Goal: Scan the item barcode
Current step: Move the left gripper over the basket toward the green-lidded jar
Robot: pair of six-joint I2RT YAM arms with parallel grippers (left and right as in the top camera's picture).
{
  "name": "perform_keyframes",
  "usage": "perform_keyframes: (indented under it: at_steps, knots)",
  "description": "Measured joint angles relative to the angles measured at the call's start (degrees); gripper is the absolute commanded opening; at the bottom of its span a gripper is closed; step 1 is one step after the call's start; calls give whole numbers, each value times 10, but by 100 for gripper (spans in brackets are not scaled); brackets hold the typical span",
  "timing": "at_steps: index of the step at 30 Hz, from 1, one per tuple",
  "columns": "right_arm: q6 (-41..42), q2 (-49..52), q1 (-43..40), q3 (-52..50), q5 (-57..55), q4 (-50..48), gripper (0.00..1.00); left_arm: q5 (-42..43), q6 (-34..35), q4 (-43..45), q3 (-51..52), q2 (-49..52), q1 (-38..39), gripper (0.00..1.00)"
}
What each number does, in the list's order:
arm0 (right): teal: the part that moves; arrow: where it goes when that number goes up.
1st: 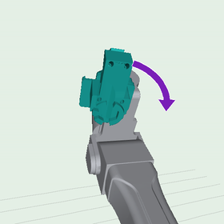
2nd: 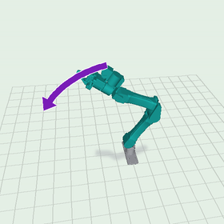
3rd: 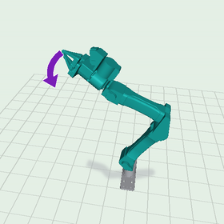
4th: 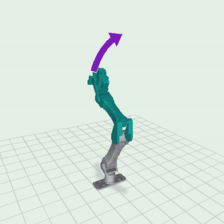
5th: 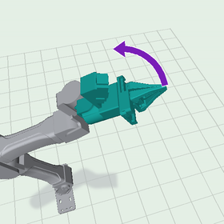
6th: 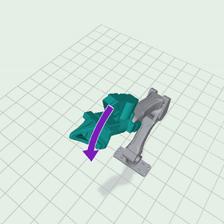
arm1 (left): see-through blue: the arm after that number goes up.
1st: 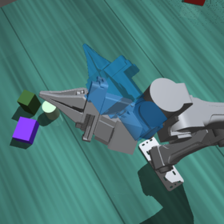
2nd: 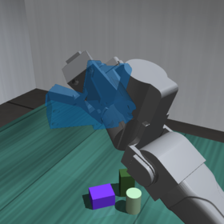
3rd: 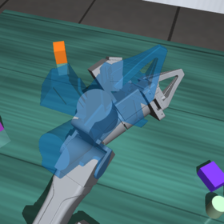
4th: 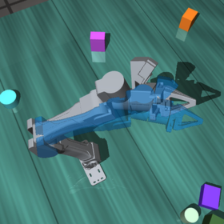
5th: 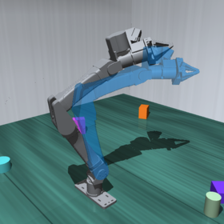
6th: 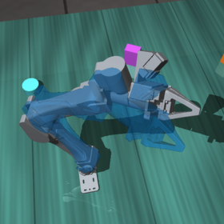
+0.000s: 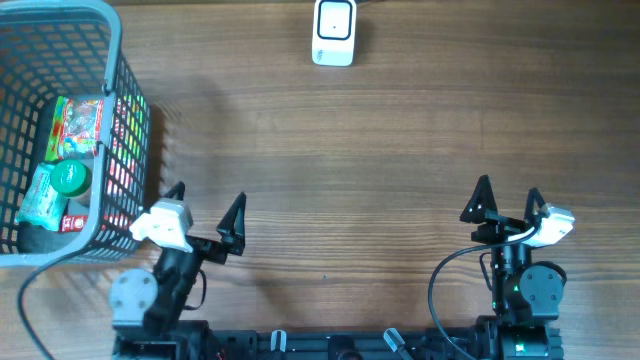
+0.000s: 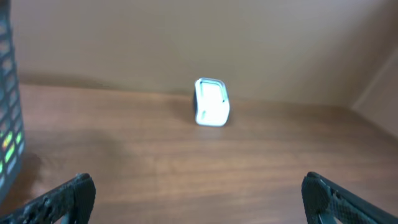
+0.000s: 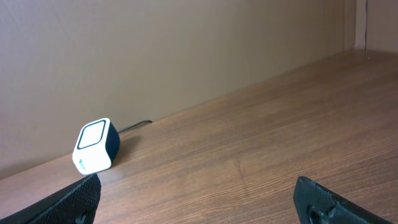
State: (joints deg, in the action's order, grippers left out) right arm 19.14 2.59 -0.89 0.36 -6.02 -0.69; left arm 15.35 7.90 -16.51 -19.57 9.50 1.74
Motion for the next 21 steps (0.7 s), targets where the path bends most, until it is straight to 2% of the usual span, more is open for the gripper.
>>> perform_keyframes:
  at_steps: [3, 4, 6, 10, 13, 21]
  knots:
    - [0, 0, 0, 0, 0, 0, 100, 42, 1, -41, -104, 65, 0, 100]
    - [0, 1, 0, 0, 0, 0, 100, 88, 2, -64, -164, 102, 0, 100]
    - [0, 1, 0, 0, 0, 0, 100, 158, 2, -69, -213, 133, 0, 100]
    - [0, 1, 0, 0, 0, 0, 100, 251, 2, -104, -230, 157, 0, 100]
    - [0, 1, 0, 0, 0, 0, 100, 281, 2, -96, -230, 170, 0, 100]
    - [0, 1, 0, 0, 0, 0, 100, 299, 24, -88, -248, 204, 0, 100]
